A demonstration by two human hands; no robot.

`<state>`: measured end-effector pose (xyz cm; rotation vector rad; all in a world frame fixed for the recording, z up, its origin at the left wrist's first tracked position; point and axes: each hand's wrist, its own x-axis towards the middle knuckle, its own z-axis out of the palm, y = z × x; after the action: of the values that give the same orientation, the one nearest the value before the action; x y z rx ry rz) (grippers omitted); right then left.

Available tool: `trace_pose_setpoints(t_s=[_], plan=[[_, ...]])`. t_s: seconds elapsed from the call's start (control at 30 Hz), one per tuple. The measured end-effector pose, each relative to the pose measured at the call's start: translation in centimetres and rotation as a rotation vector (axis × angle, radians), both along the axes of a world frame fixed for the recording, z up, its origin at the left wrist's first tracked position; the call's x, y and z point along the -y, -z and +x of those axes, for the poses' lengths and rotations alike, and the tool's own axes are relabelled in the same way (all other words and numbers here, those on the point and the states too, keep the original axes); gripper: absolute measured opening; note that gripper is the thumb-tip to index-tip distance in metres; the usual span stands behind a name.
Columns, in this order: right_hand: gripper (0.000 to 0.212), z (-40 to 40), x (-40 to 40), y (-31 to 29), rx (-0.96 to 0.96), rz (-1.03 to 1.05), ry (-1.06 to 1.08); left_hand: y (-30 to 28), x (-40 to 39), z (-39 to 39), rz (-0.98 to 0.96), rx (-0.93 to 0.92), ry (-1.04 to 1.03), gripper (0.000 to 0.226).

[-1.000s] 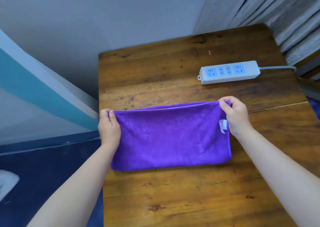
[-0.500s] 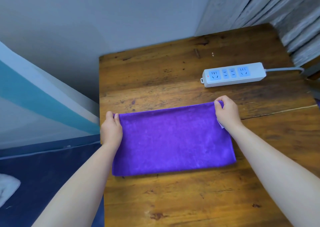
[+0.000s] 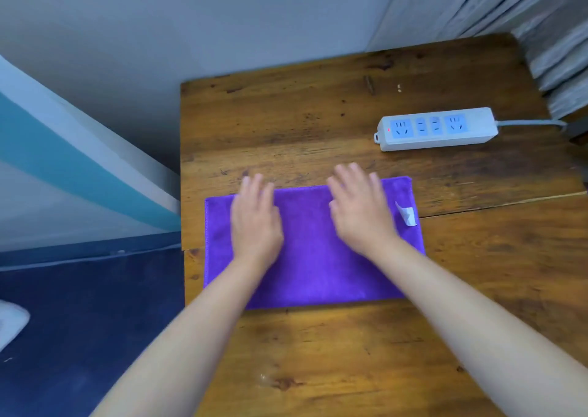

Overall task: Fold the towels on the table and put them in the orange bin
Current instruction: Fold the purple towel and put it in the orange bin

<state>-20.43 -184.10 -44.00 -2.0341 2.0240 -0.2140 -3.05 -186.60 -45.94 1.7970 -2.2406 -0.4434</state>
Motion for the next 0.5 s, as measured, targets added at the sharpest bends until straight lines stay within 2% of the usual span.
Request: trace_pose_setpoints(t_s=[0.07,0.13,0.23,0.33,0.4,0.5], plan=[[0.052,2.4,-0.1,1.6,-0.067,0.208,-0.117,1.1,-0.9,-1.3,0.142,0.126,0.134,0.049],[0.055,2.1,-0.1,2.6,-0.122,0.269,-0.137,2.4,-0.5,-0.4,0.205,0.23,0.101,0.054],[0.056,-0.5,-0.7,2.6,-0.146,0.292,-0.066,2.4,0.4,2.9,0.251,0.274,-0.036,0.055],[0.055,-0.9,-3.4,1.1,-0.072,0.234,-0.009,1.6,0.0,5.6,0.225,0.27,-0.125,0.055],[0.053,0.4,-6.4,0.5,-0.127,0.151,-0.055,1.1,-2.7,5.6,0.174,0.242,-0.054,0.056],[0.047,1.6,-10.5,0.9,-0.193,0.207,-0.113,1.2,-8.1,5.2,0.257,0.266,0.054,0.064]])
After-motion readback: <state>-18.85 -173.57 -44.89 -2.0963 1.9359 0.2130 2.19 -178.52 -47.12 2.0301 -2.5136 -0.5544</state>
